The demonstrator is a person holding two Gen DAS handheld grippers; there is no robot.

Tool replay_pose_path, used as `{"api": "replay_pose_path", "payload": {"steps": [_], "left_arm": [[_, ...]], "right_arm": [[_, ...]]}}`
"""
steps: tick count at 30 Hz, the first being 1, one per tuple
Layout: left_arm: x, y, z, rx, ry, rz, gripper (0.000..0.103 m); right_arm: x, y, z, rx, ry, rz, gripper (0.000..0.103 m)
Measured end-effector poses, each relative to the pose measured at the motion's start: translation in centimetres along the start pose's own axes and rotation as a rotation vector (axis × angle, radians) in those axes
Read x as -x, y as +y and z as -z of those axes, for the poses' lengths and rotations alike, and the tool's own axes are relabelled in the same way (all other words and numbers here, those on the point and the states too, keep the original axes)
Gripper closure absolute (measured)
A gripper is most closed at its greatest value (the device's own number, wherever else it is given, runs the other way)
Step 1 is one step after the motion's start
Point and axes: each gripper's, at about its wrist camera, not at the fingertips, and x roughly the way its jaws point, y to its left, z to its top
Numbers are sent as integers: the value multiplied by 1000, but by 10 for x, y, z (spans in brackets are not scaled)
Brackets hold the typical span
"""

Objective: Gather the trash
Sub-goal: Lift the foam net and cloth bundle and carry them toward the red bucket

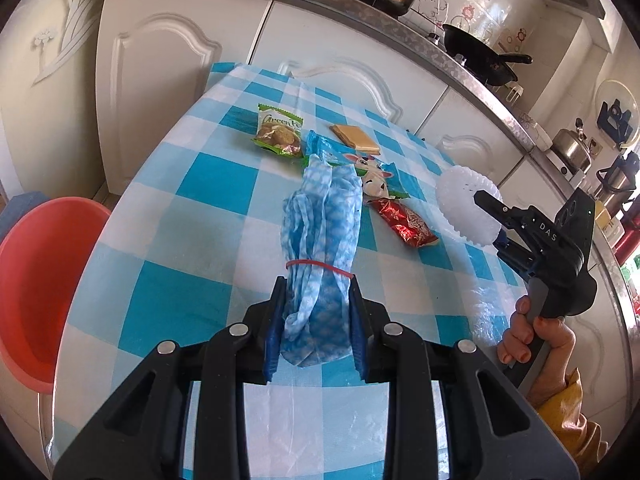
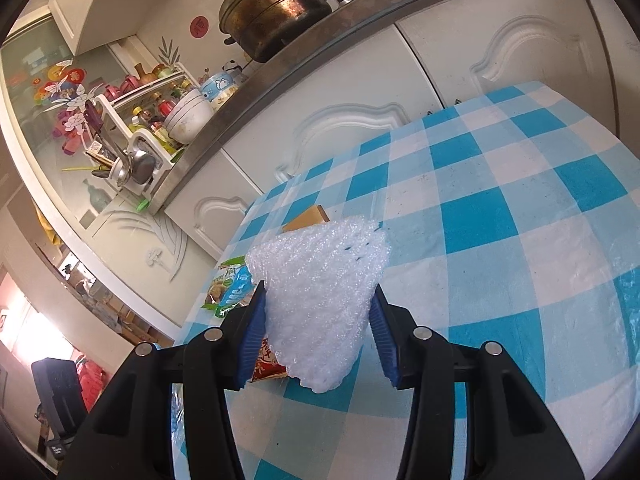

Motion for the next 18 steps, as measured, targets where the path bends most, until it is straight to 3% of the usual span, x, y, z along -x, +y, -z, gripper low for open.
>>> {"api": "replay_pose_path", "payload": {"steps": [7,18], "left_arm": [[6,15,8,21,-9,21,73],[32,45,18,57,-42,-35,73]], "right_arm": [[15,-2,14,-59,-5,47,54],[31,10,30,-123,27,52,54]]}}
